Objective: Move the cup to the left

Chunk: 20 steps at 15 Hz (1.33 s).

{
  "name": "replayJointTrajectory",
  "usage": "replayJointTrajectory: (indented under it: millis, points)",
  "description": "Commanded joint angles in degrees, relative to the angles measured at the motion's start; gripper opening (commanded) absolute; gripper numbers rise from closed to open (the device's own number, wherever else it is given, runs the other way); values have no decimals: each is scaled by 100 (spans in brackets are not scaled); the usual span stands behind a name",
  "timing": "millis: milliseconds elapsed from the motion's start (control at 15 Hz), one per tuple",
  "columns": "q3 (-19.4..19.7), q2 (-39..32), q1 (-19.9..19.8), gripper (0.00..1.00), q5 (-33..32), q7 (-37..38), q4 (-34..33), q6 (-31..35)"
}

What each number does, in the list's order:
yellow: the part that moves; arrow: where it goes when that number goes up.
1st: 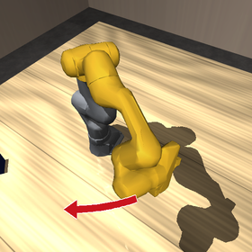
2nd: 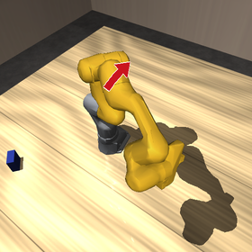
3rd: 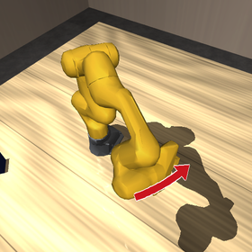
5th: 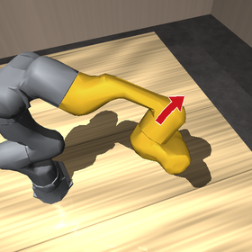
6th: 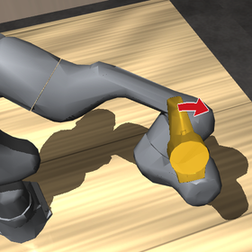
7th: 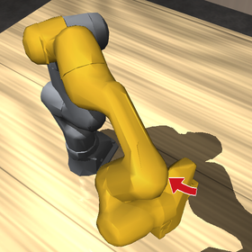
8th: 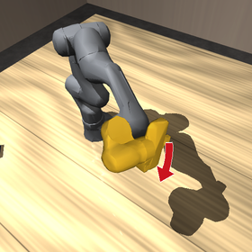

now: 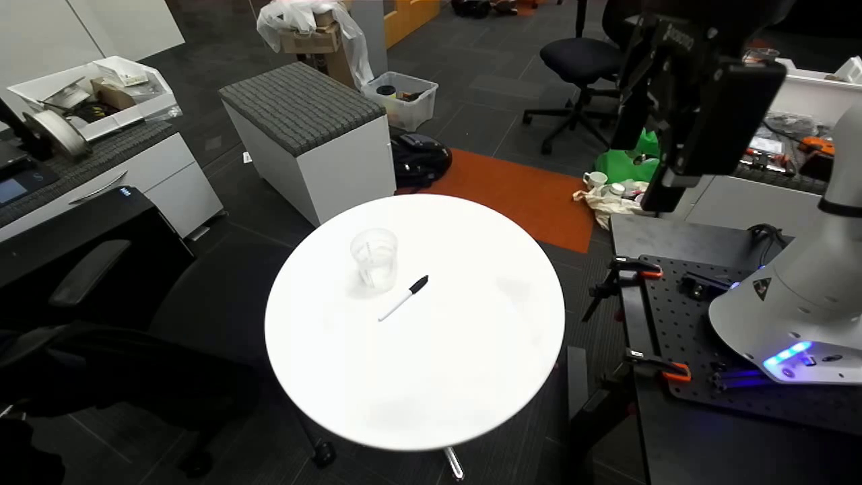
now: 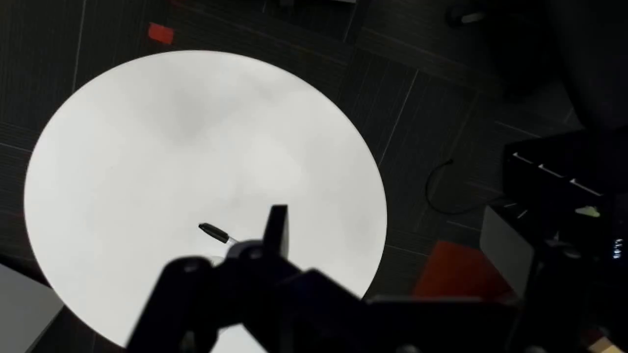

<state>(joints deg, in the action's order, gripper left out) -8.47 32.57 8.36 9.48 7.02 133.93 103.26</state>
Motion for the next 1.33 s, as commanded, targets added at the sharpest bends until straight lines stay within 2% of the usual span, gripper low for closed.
replayJointTrajectory:
  millis: [0,667,933,1267]
  points:
    - [5,-36,-116,100,-114,-14,-45,263]
    - [341,-318,-674,100,-549,74,-2,1558]
    - [490,-631,-916,100,-614,167,114,2392]
    - [602,-1259,-1029,100,-657,100,291,3299]
